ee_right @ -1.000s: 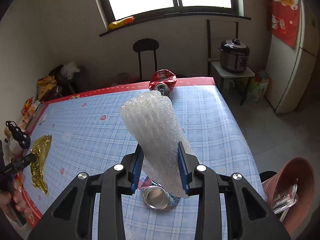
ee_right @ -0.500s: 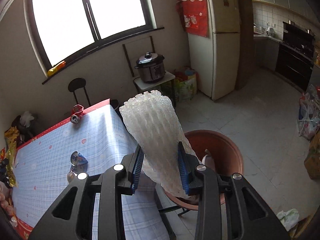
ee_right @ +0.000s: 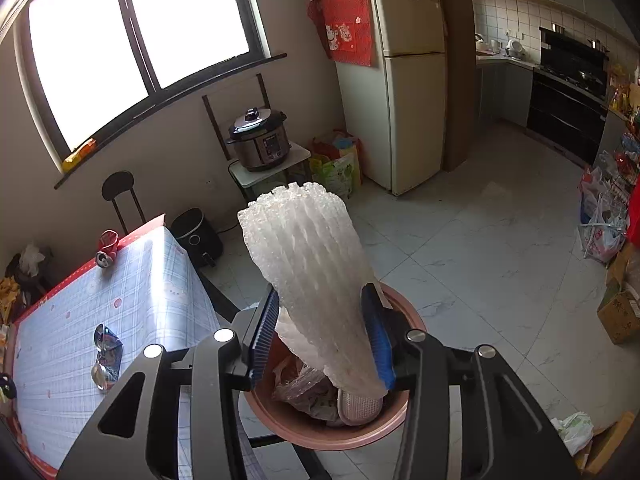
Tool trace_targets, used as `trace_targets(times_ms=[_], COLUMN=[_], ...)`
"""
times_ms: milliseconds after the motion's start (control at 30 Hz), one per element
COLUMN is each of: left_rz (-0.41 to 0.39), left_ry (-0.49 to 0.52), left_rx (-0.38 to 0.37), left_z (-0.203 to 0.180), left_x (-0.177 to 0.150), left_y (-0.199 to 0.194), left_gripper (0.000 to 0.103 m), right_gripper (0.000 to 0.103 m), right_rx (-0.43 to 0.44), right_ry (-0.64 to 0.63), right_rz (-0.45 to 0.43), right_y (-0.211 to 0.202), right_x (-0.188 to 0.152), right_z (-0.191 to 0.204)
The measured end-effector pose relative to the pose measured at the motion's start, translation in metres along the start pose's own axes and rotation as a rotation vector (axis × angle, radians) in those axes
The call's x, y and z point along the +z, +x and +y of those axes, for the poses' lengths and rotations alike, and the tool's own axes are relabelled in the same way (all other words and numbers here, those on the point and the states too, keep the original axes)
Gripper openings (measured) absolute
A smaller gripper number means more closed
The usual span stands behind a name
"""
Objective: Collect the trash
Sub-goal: 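Carry the white foam net into the bin and open the right gripper, then carry the gold foil bag over the bin and open the left gripper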
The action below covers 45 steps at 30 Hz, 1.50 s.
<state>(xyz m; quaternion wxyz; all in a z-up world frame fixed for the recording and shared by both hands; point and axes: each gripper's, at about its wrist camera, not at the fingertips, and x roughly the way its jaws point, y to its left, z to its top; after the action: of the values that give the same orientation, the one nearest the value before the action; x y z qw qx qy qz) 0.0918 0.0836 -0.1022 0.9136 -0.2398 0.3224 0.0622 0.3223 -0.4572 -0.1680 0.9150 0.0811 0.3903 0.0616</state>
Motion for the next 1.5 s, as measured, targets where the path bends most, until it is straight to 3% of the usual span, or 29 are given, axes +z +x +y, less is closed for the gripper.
trace_targets(times_ms=[133,200,267,400,633,933,1000,1033,1067,1200,1233,1300,1500], left_rz=[0.004,0.01,0.022,0.043,0.097,0.174,0.171,0.159,0.134,0.085,0.07,0.034,0.031], left_ry=[0.043,0.077,0.109,0.171,0.287,0.419,0.443,0.441,0.431,0.421,0.422,0.414,0.394], left_rx=[-0.026,-0.054,-0.086,-0.152,-0.272,-0.396,-0.407,-0.408,-0.406,-0.402,-0.389,-0.361,-0.256], left_z=[-0.029,-0.05,-0.072,-0.118,-0.211,-0.339,-0.356,-0.36,-0.363,-0.36,-0.355,-0.341,-0.292], left_x=[0.006,0.009,0.011,0.014,0.011,-0.023,-0.025,-0.023,-0.021,-0.009,-0.006,0.0,0.016], left_y=[0.012,0.022,0.034,0.056,0.11,0.179,0.187,0.188,0.187,0.178,0.174,0.166,0.149], left_gripper=[0.043,0.043,0.043,0.043,0.043,0.045,0.064,0.081,0.086,0.087,0.094,0.096,0.097], right_gripper=[0.056,0.076,0.085,0.095,0.097,0.097,0.097,0.097,0.097,0.097,0.097,0.097,0.097], right_rx=[0.017,0.016,0.021,0.015,-0.018,-0.079,-0.086,-0.089,-0.091,-0.093,-0.092,-0.088,-0.047], right_ry=[0.005,0.013,0.025,0.042,0.032,0.096,0.113,0.122,0.13,0.148,0.149,0.148,0.128], right_rz=[0.014,0.012,-0.002,-0.041,-0.099,-0.107,-0.105,-0.102,-0.098,-0.085,-0.084,-0.082,-0.074], right_y=[0.007,0.008,0.003,-0.021,-0.077,-0.118,-0.122,-0.123,-0.124,-0.125,-0.125,-0.126,-0.122], right_x=[-0.001,0.0,0.001,0.009,0.01,-0.01,-0.014,-0.016,-0.018,-0.026,-0.027,-0.029,-0.028], right_z=[-0.008,-0.012,-0.012,-0.021,-0.042,-0.085,-0.092,-0.094,-0.096,-0.099,-0.098,-0.095,-0.076])
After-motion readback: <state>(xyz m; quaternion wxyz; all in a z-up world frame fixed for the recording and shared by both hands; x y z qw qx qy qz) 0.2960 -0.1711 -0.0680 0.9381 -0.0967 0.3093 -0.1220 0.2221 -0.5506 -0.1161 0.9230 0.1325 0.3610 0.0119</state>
